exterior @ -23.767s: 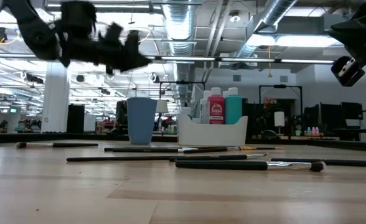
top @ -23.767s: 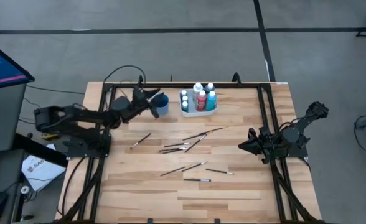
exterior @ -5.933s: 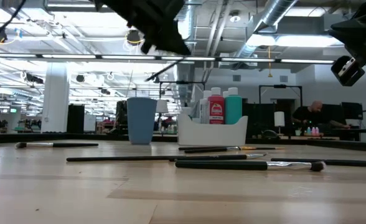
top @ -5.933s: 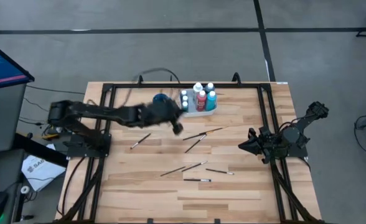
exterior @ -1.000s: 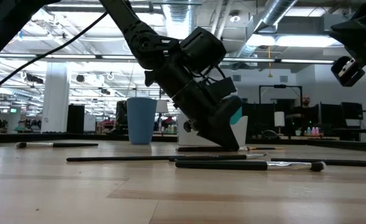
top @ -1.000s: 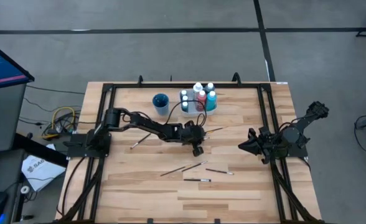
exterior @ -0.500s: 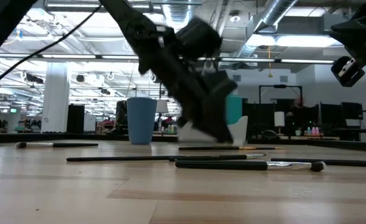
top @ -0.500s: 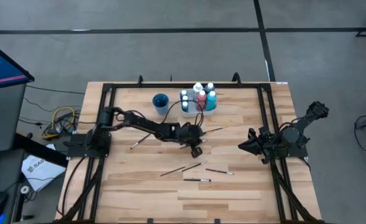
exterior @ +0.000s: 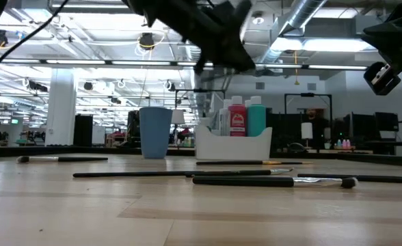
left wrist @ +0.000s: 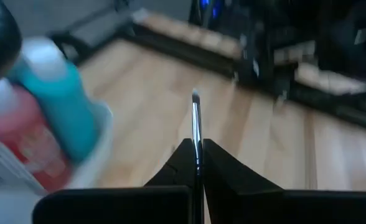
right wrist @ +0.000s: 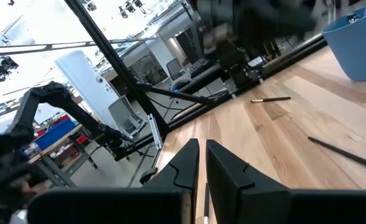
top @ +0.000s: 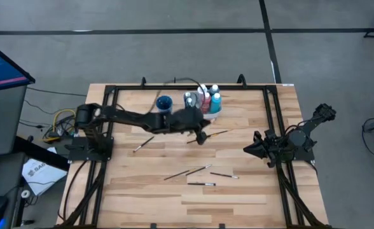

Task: Pick & Place Paint Supplies
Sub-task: Put the silver and black paint brush into the blue cup

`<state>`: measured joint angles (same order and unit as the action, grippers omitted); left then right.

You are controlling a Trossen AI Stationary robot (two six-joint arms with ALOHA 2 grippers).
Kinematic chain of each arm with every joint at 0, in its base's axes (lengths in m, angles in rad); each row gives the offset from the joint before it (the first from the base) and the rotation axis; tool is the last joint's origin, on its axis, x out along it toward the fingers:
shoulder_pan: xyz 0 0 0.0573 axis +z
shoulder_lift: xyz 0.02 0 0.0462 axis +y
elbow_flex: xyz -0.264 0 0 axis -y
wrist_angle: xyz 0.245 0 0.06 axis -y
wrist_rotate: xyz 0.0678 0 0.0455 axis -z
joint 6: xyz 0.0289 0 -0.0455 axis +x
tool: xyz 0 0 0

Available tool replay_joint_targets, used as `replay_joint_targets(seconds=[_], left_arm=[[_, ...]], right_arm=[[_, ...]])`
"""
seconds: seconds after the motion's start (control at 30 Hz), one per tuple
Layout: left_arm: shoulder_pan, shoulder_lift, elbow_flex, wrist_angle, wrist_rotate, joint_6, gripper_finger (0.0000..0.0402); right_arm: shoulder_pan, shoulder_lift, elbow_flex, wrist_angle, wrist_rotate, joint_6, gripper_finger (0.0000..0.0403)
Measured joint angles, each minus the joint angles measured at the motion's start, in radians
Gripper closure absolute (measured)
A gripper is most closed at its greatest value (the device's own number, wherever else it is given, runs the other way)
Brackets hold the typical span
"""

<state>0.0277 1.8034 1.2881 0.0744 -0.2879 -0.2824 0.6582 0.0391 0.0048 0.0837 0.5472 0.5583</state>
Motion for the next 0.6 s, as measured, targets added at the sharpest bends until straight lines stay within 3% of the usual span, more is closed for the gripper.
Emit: replay_joint_targets(seconds=[0.33,0.6], left_arm=[[0.088,-0.211,-0.030,0.153,0.021,0.117,0.0400],[0.182,-0.439,-0.333,0.374,0.014,0.128,0.0399]], right_arm=[[0.000,0.000,0.000,0.001,0.000,0.000,0.0380],[0.000,0.000,0.000,0.003,0.000,0.000,0.0379]])
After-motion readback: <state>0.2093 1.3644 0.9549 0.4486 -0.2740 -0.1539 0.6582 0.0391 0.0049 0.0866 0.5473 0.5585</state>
